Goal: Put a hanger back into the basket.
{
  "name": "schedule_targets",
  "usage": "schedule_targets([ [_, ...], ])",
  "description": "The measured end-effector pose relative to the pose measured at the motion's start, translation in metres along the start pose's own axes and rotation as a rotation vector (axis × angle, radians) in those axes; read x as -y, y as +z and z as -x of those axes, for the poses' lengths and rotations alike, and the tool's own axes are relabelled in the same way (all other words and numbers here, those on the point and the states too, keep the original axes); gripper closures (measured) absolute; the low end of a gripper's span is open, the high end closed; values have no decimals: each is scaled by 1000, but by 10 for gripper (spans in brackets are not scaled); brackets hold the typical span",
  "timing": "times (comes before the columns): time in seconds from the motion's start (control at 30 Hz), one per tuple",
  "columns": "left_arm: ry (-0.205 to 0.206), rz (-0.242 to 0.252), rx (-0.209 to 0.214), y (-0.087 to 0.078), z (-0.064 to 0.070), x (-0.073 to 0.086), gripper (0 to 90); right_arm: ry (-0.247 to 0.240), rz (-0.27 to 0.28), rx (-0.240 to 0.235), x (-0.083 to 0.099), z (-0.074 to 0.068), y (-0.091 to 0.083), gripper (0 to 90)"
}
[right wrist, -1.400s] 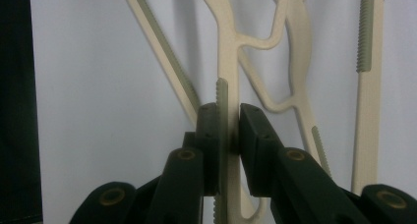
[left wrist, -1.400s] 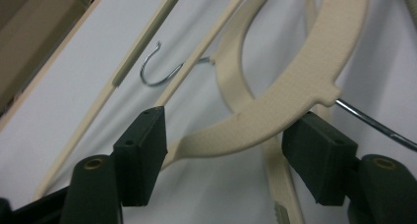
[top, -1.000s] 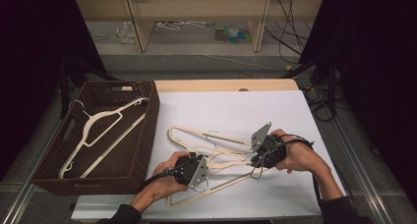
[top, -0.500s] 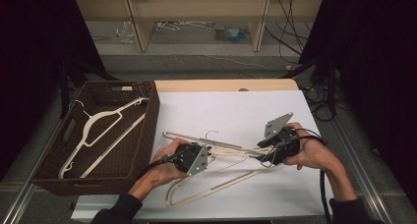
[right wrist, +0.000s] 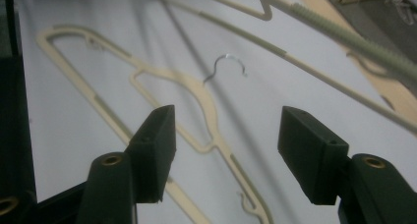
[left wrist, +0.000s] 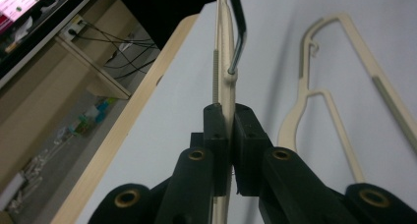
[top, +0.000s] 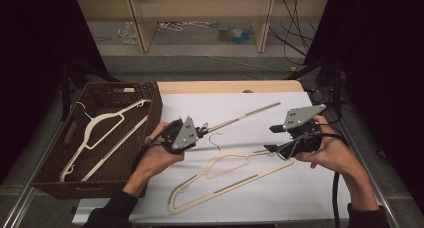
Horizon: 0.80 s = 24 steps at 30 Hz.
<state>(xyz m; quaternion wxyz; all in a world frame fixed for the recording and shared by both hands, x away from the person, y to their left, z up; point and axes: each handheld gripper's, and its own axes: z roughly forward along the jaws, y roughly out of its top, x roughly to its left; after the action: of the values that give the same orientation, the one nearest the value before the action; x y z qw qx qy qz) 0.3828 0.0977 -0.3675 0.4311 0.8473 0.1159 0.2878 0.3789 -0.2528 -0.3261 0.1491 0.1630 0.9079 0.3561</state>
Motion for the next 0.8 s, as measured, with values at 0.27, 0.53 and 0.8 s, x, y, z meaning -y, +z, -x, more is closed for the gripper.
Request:
schedule_targets([
  [0.27,-279,45,11,-25,-15,1,856,-14,53,17,-11,-14,-6,340],
  [0.53,-477,101,26,-55,-26,-4,856,-9,30,0,-6,-22,-1,338],
  [0.8,-577,169,36,-96,-42,-12,856,34,35,6,13,-29,13,310],
])
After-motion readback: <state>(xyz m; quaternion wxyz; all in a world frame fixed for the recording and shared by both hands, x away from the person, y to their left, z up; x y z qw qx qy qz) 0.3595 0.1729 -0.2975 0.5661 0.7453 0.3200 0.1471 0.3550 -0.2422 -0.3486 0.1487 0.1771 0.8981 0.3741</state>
